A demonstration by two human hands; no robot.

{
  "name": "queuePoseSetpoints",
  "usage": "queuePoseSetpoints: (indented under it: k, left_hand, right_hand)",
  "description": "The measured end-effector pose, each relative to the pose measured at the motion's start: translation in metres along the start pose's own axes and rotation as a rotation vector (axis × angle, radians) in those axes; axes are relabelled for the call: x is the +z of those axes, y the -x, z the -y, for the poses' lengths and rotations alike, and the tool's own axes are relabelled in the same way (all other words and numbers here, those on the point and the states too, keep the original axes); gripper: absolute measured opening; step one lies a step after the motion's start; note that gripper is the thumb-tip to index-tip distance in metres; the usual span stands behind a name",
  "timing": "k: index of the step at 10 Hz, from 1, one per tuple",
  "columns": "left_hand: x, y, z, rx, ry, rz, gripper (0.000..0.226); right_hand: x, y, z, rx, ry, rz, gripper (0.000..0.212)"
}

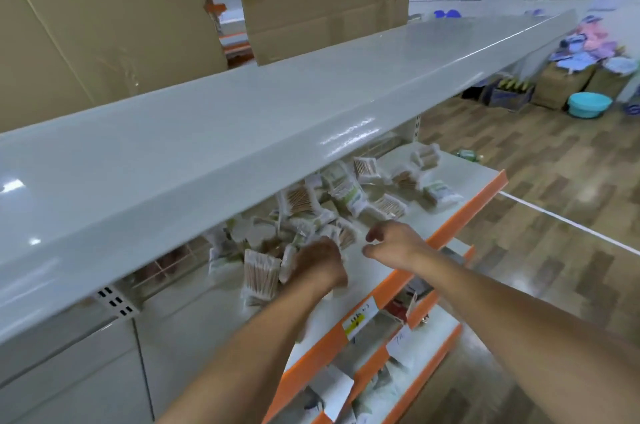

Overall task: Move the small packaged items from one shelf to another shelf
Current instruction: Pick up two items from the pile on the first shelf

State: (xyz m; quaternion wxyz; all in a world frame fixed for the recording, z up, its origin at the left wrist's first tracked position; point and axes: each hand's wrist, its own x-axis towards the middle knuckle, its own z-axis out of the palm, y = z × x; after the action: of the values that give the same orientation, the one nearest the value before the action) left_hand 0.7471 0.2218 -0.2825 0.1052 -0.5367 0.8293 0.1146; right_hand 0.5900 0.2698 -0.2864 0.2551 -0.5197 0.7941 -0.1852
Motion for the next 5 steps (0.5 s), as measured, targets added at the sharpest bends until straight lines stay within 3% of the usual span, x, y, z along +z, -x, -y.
queuePoseSetpoints:
  k: [1,2,4,5]
  left_hand:
    - [-0.025,-0.011,0.001,0.056,0.068,0.015,0.045]
    - [-0.048,-0.018,0.003,0.097,0.1,0.04,0.043]
    - [-0.089,-0.034,0.014,0.048,0.294,0.119,0.043]
    - [-0.093,-0.046,0.018,0.016,0.439,0.037,0.05]
  right_hand:
    - [-0.004,-0.021,0.002,-0.03,0.04,-0.017,0.037]
    - [-0.002,-0.04,0.007,-0.054,0.114,-0.016,0.04]
    - [0.0,-0.078,0.02,-0.153,0.03,-0.037,0.028]
    - [-0.003,-0.096,0.029,-0.299,0.048,-0.071,0.016]
